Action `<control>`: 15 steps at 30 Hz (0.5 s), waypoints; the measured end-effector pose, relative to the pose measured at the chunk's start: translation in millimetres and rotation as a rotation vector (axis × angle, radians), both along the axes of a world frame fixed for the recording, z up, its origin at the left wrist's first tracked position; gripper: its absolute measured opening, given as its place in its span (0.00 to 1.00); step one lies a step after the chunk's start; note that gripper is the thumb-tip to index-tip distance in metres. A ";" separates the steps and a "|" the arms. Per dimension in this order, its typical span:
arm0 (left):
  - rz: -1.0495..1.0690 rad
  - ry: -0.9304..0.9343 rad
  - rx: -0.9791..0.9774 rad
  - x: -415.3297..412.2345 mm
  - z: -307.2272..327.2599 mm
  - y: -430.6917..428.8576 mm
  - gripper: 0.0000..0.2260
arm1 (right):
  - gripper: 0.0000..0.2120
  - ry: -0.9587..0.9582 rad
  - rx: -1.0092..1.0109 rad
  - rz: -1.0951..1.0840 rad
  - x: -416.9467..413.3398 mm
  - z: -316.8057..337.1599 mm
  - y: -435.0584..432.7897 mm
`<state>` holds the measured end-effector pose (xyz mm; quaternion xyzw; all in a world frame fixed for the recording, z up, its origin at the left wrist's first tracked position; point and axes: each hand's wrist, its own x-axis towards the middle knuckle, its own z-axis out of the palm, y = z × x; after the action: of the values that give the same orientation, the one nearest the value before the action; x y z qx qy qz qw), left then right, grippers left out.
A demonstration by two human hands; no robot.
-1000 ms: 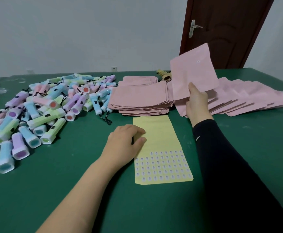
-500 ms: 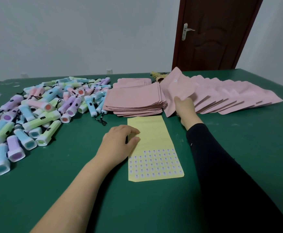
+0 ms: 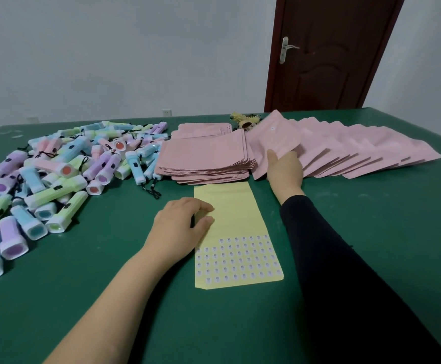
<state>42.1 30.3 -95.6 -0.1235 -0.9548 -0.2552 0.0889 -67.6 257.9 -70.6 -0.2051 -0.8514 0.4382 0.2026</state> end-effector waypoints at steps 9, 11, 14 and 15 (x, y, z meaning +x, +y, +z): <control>-0.003 0.004 0.010 0.6 0.6 1.1 0.11 | 0.19 0.210 -0.107 -0.235 10.8 -2.3 21.0; -0.003 0.002 0.011 1.1 0.3 1.2 0.11 | 0.18 0.257 -0.156 -0.232 13.4 -3.8 21.6; -0.002 -0.006 0.016 1.3 0.4 1.0 0.10 | 0.16 0.342 -0.249 -0.268 15.6 -0.3 23.1; -0.002 -0.008 0.018 1.3 0.5 1.3 0.10 | 0.17 0.347 -0.291 -0.281 15.9 0.7 25.1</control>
<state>43.4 31.6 -95.1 -0.1225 -0.9527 -0.2643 0.0861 -51.7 283.0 -69.9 -0.2701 -0.6951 0.5520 0.3731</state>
